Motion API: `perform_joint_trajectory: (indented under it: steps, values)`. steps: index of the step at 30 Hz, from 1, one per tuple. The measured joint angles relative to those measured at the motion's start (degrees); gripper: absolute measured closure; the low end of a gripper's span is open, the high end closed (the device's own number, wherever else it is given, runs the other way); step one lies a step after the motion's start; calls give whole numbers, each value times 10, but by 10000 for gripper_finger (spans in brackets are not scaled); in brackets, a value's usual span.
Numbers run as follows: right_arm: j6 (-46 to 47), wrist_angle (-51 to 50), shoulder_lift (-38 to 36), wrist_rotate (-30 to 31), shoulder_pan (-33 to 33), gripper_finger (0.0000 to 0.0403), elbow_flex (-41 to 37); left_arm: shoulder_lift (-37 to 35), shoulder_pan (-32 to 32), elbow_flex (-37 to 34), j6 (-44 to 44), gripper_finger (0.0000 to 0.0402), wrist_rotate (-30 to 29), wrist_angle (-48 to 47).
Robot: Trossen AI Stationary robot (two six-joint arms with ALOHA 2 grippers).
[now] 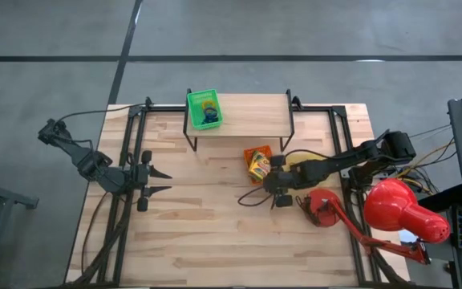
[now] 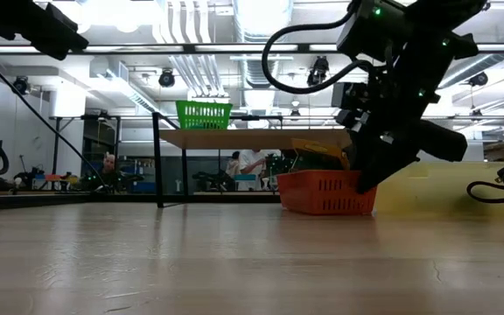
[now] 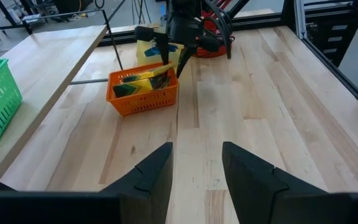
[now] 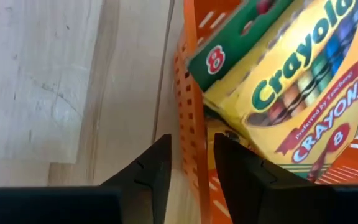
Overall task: Pick & Place Office Desk Supplies
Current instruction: Put the orange bin on the shelf
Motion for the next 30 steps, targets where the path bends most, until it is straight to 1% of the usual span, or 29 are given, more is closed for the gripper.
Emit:
perform_joint_trajectory:
  steps: [15, 26, 30]
  values:
    - [-3, 2, -2, -1, 0, 387, 1, 0, 0, 0, 0, 261, 0, 0]
    - [0, 14, -2, -10, 1, 393, 1, 0, 0, 0, 0, 261, 0, 0]
    - [-1, 14, -3, -40, 0, 393, 18, 0, 0, 0, 0, 261, 0, 0]
